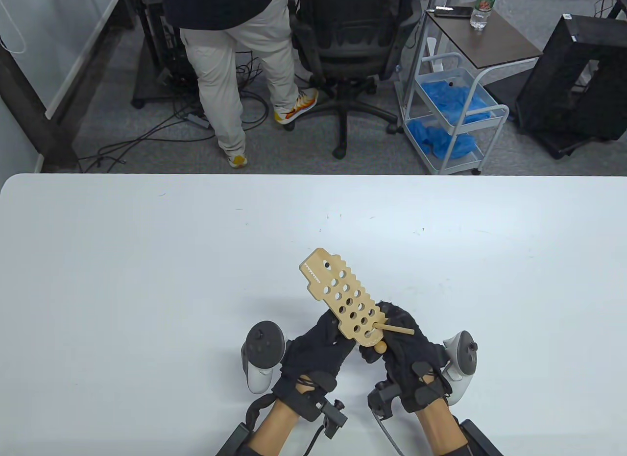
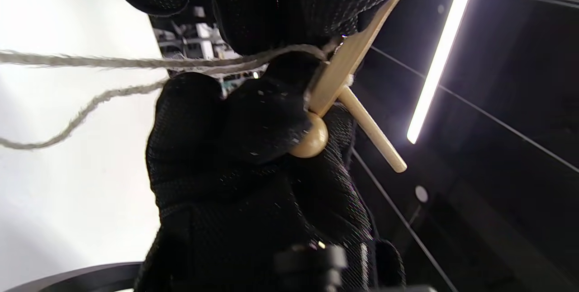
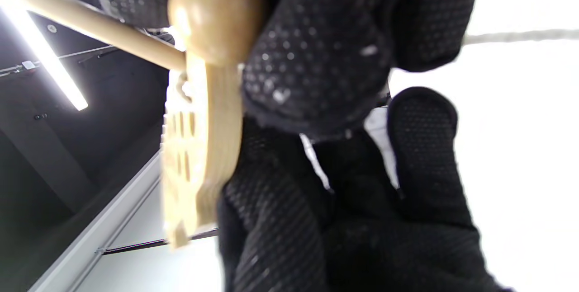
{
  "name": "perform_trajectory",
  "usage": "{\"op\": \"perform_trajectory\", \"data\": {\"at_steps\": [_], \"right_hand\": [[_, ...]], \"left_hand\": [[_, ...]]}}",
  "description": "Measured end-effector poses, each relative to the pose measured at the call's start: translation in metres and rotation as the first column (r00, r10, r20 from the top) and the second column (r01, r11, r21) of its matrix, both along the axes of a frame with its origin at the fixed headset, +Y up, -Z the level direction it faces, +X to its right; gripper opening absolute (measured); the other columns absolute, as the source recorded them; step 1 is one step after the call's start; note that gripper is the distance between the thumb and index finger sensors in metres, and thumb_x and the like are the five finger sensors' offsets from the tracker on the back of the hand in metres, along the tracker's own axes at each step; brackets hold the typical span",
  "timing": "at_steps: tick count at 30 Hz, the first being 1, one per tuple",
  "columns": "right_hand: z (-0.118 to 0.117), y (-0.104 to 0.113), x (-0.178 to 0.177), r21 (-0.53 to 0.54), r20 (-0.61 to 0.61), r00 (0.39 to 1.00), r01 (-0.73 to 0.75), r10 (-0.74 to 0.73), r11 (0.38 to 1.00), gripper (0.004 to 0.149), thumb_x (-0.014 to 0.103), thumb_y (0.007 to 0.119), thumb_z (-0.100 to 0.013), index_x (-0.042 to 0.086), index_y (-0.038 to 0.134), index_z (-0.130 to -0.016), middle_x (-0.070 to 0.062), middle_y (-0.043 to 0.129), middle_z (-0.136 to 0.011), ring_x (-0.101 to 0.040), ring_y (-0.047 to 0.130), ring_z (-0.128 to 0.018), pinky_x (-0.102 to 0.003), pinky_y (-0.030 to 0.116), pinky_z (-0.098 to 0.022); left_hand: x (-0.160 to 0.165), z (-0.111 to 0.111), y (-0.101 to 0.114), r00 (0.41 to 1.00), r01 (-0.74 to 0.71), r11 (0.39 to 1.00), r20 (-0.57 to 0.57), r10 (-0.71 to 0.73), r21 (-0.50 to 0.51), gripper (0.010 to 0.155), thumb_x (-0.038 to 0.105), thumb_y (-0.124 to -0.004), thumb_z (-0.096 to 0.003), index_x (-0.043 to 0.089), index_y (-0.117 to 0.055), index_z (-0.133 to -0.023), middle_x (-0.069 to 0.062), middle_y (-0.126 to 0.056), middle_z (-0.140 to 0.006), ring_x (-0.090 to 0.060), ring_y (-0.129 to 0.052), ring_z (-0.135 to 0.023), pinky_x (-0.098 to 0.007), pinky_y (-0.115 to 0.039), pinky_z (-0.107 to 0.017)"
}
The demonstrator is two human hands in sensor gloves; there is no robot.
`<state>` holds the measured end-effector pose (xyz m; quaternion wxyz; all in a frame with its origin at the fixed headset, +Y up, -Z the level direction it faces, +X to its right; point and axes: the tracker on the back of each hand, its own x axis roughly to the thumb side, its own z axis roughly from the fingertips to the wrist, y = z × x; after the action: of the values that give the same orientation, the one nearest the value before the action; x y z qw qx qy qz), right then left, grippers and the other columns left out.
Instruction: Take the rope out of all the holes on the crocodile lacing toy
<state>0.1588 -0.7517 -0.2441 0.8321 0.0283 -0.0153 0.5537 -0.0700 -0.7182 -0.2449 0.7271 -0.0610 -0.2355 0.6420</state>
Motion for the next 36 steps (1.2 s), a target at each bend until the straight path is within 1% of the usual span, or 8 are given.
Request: {"op": "perform_trajectory", "data": {"at_steps": [2,6,10,15,19,23,29,36], "right_hand": [[0.001,0.0,0.002,-0.002,0.016,1.0,-0.004,0.004,1.0,0.049,0.034,0.078,-0.041,0.015,0.077,-0.085,-0.008,0.097,-0.06,-0.023,0.104,-0.031,-0.053,0.084,-0.043],[0.001,0.001,0.005,-0.001,0.06,0.997,-0.039,0.039,0.999,0.049,0.034,0.079,-0.04,0.015,0.078,-0.084,-0.008,0.098,-0.06,-0.024,0.105,-0.031,-0.054,0.084,-0.043],[0.003,0.007,0.003,0.064,0.096,0.984,-0.155,0.149,0.986,0.048,0.034,0.081,-0.039,0.015,0.078,-0.083,-0.009,0.098,-0.062,-0.026,0.105,-0.033,-0.054,0.083,-0.044],[0.007,0.015,0.001,0.129,0.168,0.952,-0.279,0.257,0.951,0.05,0.031,0.089,-0.035,0.017,0.078,-0.082,-0.011,0.098,-0.065,-0.027,0.105,-0.038,-0.055,0.083,-0.047],[0.01,0.023,0.003,0.16,0.247,0.911,-0.375,0.331,0.913,0.051,0.031,0.091,-0.034,0.015,0.078,-0.081,-0.013,0.097,-0.064,-0.026,0.106,-0.037,-0.054,0.083,-0.047],[0.014,0.032,0.008,0.173,0.358,0.833,-0.502,0.421,0.847,0.051,0.031,0.093,-0.035,0.013,0.079,-0.08,-0.013,0.098,-0.063,-0.025,0.106,-0.036,-0.054,0.084,-0.046],[0.019,0.043,0.007,0.206,0.443,0.726,-0.654,0.526,0.728,0.051,0.031,0.095,-0.035,0.01,0.08,-0.078,-0.014,0.098,-0.06,-0.025,0.105,-0.033,-0.054,0.084,-0.046],[0.027,0.052,0.005,0.217,0.537,0.604,-0.774,0.589,0.595,0.051,0.032,0.095,-0.035,0.011,0.079,-0.079,-0.013,0.098,-0.061,-0.024,0.105,-0.034,-0.053,0.084,-0.047]], "left_hand": [[0.001,-0.001,0.001,0.999,-0.015,1.0,0.044,0.015,-0.005,0.073,0.021,-0.078,-0.0503,0.035,-0.046,-0.114,0.002,-0.081,-0.109,-0.028,-0.071,-0.101,-0.064,-0.061,-0.072],[0.004,-0.001,0.0,0.987,-0.048,0.997,0.152,0.056,-0.057,0.077,0.037,-0.078,-0.0516,0.033,-0.037,-0.116,-0.004,-0.069,-0.116,-0.033,-0.059,-0.107,-0.067,-0.054,-0.074],[-0.002,-0.002,-0.005,0.998,-0.041,0.996,0.035,0.044,-0.075,0.071,0.036,-0.076,-0.0521,0.032,-0.044,-0.115,0.003,-0.079,-0.11,-0.028,-0.067,-0.104,-0.064,-0.059,-0.073],[-0.004,-0.002,-0.009,0.999,-0.05,0.992,0.005,0.051,-0.114,0.07,0.035,-0.071,-0.0546,0.03,-0.037,-0.116,0.008,-0.077,-0.109,-0.028,-0.067,-0.103,-0.063,-0.059,-0.073],[-0.005,-0.001,-0.01,0.999,-0.029,0.99,-0.043,0.023,-0.136,0.072,0.044,-0.07,-0.0552,0.027,-0.036,-0.116,0.003,-0.073,-0.11,-0.028,-0.069,-0.101,-0.062,-0.061,-0.072],[-0.007,0.0,-0.012,0.993,0.059,0.983,-0.094,-0.077,-0.176,0.076,0.055,-0.07,-0.0529,0.022,-0.043,-0.116,-0.001,-0.083,-0.101,-0.028,-0.08,-0.091,-0.06,-0.068,-0.067],[-0.007,-0.001,-0.017,0.992,0.107,0.962,-0.033,-0.119,-0.253,0.089,0.069,-0.069,-0.0495,0.013,-0.044,-0.115,0.002,-0.097,-0.081,-0.024,-0.095,-0.072,-0.056,-0.077,-0.059],[-0.004,-0.004,-0.024,0.998,0.052,0.933,0.061,-0.033,-0.356,0.093,0.061,-0.077,-0.0499,0.006,-0.035,-0.113,0.011,-0.102,-0.071,-0.015,-0.102,-0.063,-0.051,-0.081,-0.058]]}}
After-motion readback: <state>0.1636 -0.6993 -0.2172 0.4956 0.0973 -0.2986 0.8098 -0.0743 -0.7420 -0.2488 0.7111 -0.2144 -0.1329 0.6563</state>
